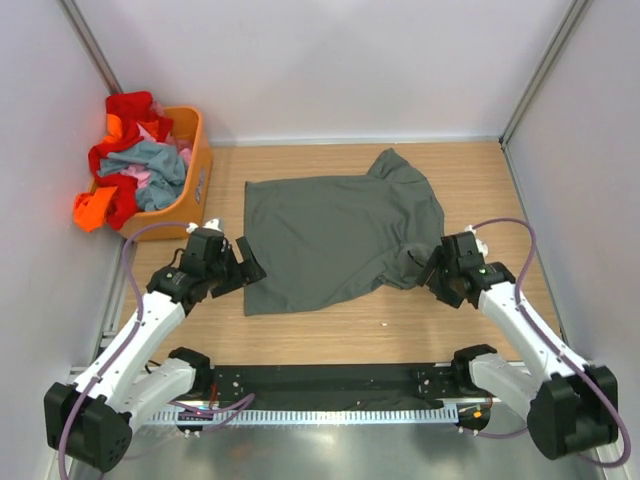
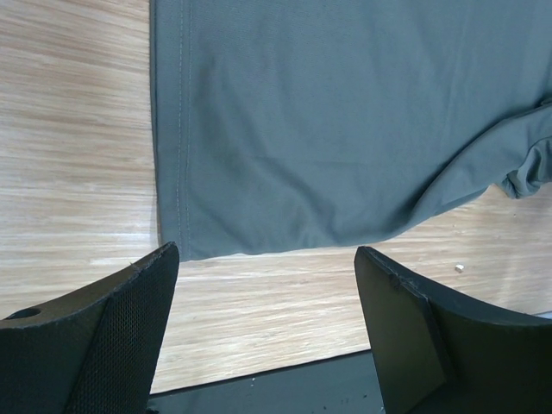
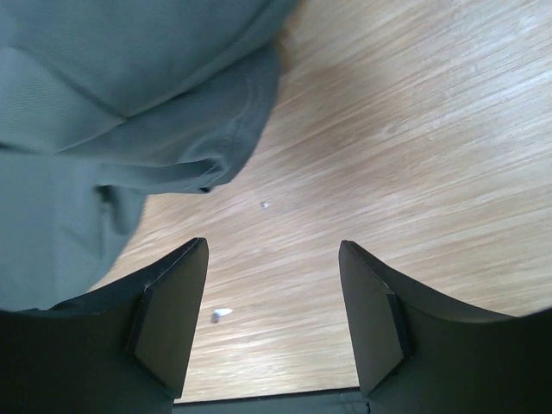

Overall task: Fold and stack the t-shirts
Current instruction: Flatten the tshirt out

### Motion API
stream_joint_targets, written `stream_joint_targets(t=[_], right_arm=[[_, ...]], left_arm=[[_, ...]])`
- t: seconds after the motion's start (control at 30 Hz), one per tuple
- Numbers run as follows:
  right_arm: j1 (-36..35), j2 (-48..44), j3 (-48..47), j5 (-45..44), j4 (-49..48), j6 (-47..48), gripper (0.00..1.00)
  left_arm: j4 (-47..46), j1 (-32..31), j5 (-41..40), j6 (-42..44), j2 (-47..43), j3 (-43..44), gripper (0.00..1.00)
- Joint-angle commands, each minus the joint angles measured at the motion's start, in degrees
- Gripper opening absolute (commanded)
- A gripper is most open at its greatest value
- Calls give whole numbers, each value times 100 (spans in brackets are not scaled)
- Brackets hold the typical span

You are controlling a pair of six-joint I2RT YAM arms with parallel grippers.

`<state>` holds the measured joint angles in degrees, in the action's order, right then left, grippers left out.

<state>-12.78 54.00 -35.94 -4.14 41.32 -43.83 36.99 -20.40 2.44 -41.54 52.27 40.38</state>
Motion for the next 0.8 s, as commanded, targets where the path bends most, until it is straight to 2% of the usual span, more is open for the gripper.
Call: stream_joint_targets(t=[0.0,0.27,0.5,0.67,0.77], right_arm=[[12,400,-69,19,-940,347,68],[12,1806,-817,-649,-1434,1333,73],[12,2571,-687,-280,-2004,1536,65],[12,2730,-414,-140,-2233,1562,56],[12,2616,-230,-26,-2233,1483,56]], left_arm=[[-201,-16,161,76,20,-13,84],[-254,-16,117,85,2,-65,84],[-272,-16,29,102,29,-74,84],[-333,-16,20,120,160,-100,84],[-359,-16,20,128,204,-118,83]])
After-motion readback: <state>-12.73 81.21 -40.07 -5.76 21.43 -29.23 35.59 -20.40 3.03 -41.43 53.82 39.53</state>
